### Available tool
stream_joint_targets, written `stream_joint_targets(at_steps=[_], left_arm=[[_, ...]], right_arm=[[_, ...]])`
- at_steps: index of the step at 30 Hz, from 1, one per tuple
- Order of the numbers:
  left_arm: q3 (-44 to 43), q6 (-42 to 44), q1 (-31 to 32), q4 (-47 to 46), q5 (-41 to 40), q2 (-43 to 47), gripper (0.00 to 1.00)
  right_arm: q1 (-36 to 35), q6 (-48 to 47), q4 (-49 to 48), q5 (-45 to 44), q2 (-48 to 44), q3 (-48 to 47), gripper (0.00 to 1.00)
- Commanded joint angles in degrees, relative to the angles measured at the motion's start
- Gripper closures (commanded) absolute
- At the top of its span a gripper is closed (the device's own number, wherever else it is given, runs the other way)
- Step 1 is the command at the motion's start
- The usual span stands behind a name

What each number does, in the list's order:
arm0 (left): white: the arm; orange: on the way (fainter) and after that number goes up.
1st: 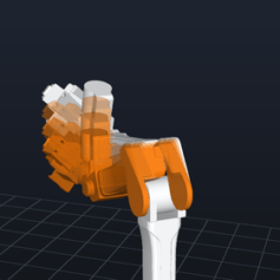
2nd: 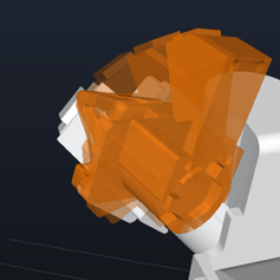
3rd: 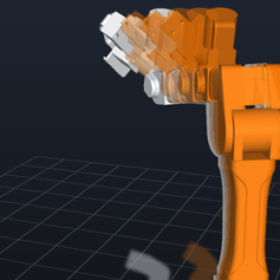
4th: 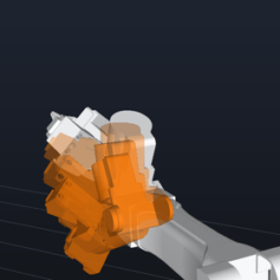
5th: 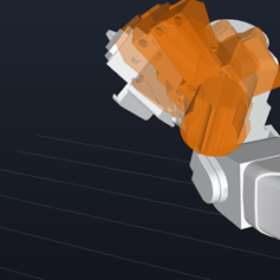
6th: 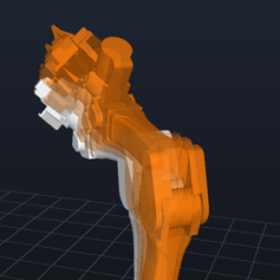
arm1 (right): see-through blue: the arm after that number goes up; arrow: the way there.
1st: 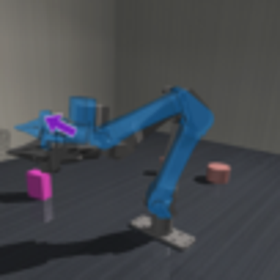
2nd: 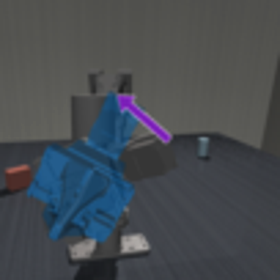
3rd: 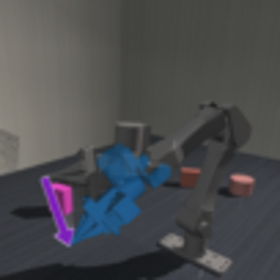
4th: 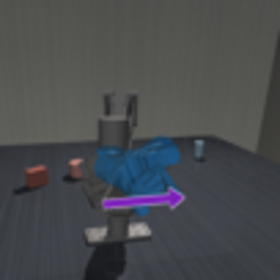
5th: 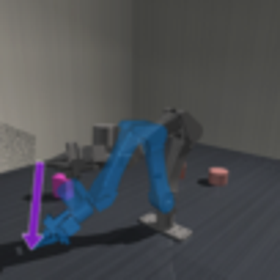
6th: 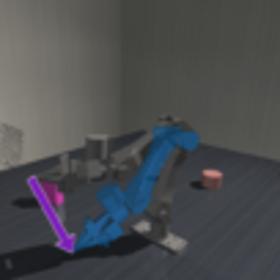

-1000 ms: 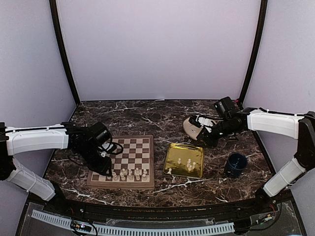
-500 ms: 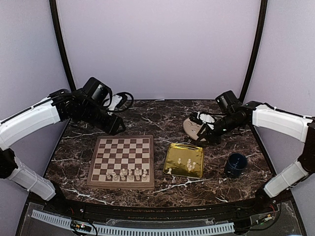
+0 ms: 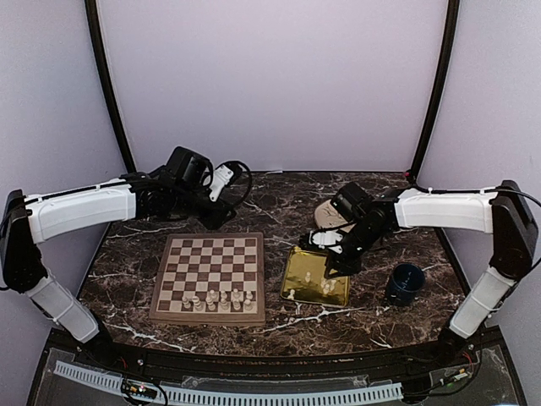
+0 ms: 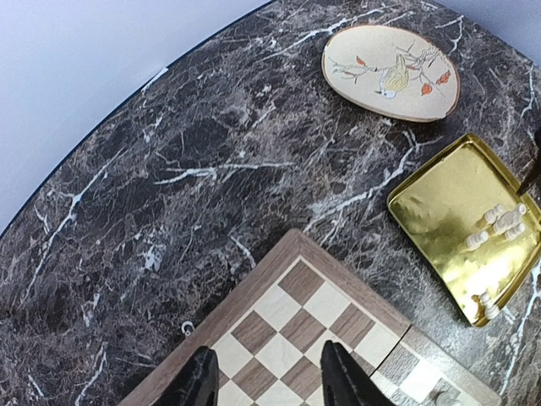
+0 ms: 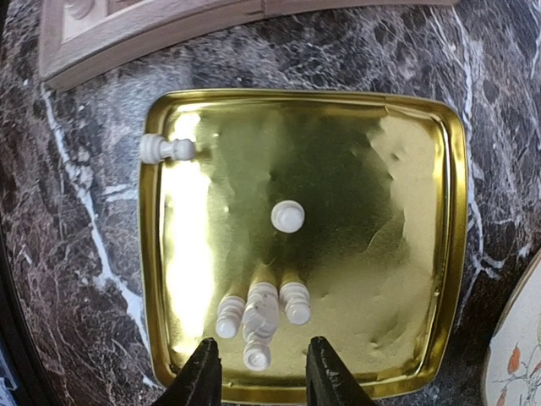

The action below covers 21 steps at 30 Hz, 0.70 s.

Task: Set up the chess pieces on the board
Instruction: Pick up the knight from the storage box.

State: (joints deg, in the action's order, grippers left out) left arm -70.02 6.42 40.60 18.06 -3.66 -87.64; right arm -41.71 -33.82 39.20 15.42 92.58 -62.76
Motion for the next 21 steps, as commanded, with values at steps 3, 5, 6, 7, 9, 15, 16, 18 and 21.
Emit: stream_joint_targets(at_steps=[3,5,6,7,9,15,16,18,21], left_arm=[[6.21,2.57,-0.87,-5.71,0.02,4.73,0.56],[6.55,2.82,-0.87,-5.91,0.46,5.22,0.54],[6.52,2.86,-0.87,-5.90,0.76,5.27,0.54],[6.56,2.89,-0.87,-5.85,1.09,5.20,0.54],[6.56,2.97,-0.86,-5.63,1.80,5.04,0.53],[6.43,3.17,-0.87,-5.21,5.43,4.77,0.53],[6.47,3.17,-0.87,-5.14,5.51,4.69,0.53],[6.47,3.11,-0.87,-4.88,5.15,4.43,0.53],[6.33,3.20,-0.87,-4.66,5.34,4.15,0.53]], right_arm=[[-0.39,0.95,0.49,-3.18,4.83,-3.77,0.66],[-0.47,1.00,0.87,-2.89,5.52,-5.02,0.66],[-0.55,1.01,1.03,-2.71,5.78,-5.27,0.66],[-0.56,1.06,1.09,-2.64,6.05,-5.42,0.66],[-0.65,1.14,1.27,-2.51,6.44,-5.54,0.65],[-0.78,1.38,1.98,-2.53,8.08,-5.65,0.65],[-0.80,1.36,2.09,-2.44,8.21,-5.70,0.65],[-0.82,1.26,2.51,-1.61,8.15,-5.86,0.64],[-1.00,1.29,2.73,-1.32,8.33,-5.73,0.62]])
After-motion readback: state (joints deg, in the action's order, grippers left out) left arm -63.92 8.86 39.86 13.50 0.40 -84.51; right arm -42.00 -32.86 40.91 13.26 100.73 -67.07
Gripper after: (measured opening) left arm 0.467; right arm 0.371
